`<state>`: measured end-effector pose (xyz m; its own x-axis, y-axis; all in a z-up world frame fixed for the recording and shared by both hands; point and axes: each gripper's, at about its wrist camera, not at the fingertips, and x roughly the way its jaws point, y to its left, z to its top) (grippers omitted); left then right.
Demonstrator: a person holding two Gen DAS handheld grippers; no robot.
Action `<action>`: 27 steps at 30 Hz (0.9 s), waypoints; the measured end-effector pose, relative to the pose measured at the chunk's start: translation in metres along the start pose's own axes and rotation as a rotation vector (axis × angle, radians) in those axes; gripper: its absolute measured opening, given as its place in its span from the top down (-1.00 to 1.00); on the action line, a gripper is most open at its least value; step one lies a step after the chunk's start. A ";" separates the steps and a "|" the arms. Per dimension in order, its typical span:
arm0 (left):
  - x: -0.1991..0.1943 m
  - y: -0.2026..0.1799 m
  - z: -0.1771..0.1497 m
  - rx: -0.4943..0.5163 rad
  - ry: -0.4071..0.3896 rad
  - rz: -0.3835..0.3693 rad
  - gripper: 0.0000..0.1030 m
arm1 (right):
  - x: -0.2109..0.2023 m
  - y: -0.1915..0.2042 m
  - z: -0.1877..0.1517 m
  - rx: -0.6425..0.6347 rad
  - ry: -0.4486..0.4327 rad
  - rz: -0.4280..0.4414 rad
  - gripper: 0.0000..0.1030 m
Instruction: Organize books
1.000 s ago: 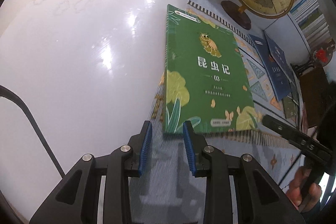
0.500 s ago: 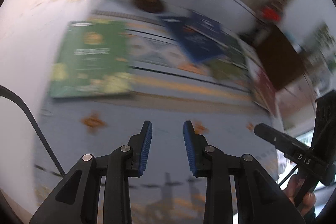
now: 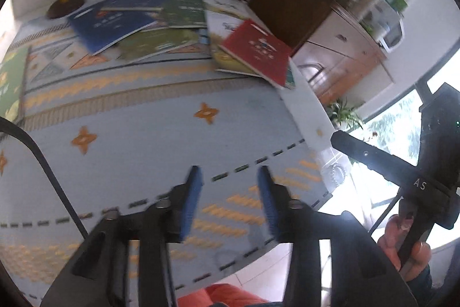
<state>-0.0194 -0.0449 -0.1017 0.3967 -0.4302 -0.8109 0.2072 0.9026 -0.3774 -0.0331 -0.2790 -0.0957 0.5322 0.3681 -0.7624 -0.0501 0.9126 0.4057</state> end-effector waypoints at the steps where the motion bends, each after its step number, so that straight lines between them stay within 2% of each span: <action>1: 0.003 -0.007 0.004 0.013 -0.006 0.001 -0.36 | 0.000 -0.005 0.000 0.016 -0.002 -0.004 0.05; 3: 0.008 -0.015 0.014 0.036 -0.029 -0.008 -0.44 | 0.000 -0.021 0.004 0.045 -0.005 -0.020 0.04; 9: 0.055 -0.023 0.077 0.093 -0.033 -0.008 -0.44 | 0.017 -0.061 0.026 0.113 0.013 -0.088 -0.05; 17: 0.135 -0.016 0.172 0.119 -0.006 -0.011 -0.40 | 0.076 -0.110 0.110 0.176 0.035 -0.171 -0.06; 19: 0.156 -0.015 0.192 0.128 0.009 -0.025 -0.26 | 0.087 -0.115 0.126 0.174 0.020 -0.190 -0.06; 23: 0.188 -0.016 0.216 0.167 0.040 -0.046 -0.15 | 0.109 -0.121 0.153 0.152 0.012 -0.246 -0.06; 24: 0.196 -0.016 0.221 0.180 0.051 -0.056 0.05 | 0.115 -0.123 0.158 0.147 0.016 -0.257 -0.06; 27: 0.213 -0.016 0.228 0.192 0.074 -0.054 0.07 | 0.129 -0.128 0.167 0.130 0.024 -0.289 -0.06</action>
<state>0.2659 -0.1546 -0.1662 0.3152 -0.4693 -0.8249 0.3961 0.8549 -0.3350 0.1835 -0.3775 -0.1619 0.4885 0.1024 -0.8665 0.2094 0.9503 0.2304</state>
